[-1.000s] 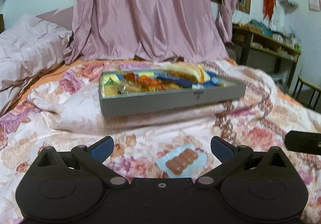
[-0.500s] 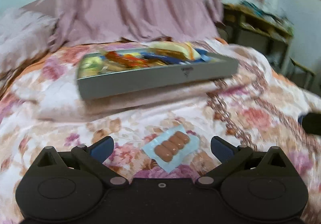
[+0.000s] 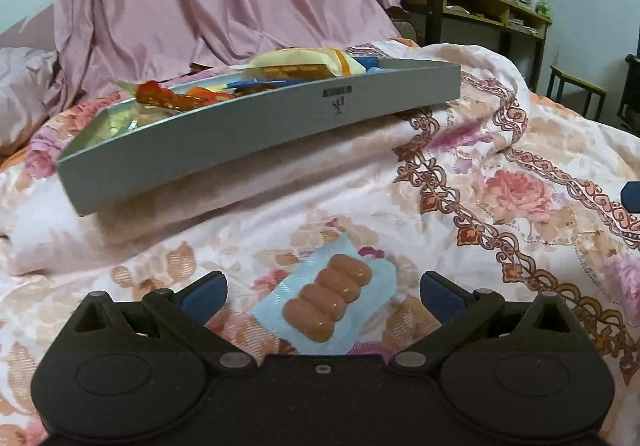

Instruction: Organize snacks

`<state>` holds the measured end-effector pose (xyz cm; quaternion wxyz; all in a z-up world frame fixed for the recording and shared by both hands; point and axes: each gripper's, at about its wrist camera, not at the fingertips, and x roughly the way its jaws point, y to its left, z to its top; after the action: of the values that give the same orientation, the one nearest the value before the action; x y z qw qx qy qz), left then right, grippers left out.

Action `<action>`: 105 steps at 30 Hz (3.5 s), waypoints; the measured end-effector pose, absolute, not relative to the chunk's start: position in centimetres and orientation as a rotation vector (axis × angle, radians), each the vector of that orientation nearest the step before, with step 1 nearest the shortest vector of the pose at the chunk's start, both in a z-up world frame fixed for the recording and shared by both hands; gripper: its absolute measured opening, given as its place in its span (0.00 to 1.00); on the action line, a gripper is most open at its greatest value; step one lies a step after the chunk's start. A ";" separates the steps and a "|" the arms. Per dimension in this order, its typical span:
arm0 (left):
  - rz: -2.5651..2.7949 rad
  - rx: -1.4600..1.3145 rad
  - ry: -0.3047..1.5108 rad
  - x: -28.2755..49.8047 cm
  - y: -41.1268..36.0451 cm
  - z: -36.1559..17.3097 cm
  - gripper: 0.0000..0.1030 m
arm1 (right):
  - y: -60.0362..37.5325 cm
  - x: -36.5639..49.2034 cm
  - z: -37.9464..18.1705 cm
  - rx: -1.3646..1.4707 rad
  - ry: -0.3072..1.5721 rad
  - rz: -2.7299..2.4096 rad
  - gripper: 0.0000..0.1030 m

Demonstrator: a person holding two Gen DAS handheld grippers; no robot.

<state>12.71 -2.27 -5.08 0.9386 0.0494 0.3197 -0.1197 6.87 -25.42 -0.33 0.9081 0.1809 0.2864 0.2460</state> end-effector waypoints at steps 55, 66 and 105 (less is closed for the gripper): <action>-0.242 0.048 0.785 16.1 -1.8 -7.9 0.78 | -24.1 7.5 -1.0 0.357 0.652 0.522 1.00; -0.262 0.083 0.748 15.4 -1.7 -7.4 0.51 | -23.7 7.7 -1.2 0.347 0.666 0.536 1.00; -0.175 -0.028 0.683 10.3 1.4 -1.1 0.43 | -18.0 9.4 -6.5 0.041 0.838 0.498 1.00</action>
<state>10.31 1.38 -1.10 0.9383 -0.0135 0.3347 -0.0858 9.45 -18.04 -6.54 0.8834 0.0195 0.4025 0.2391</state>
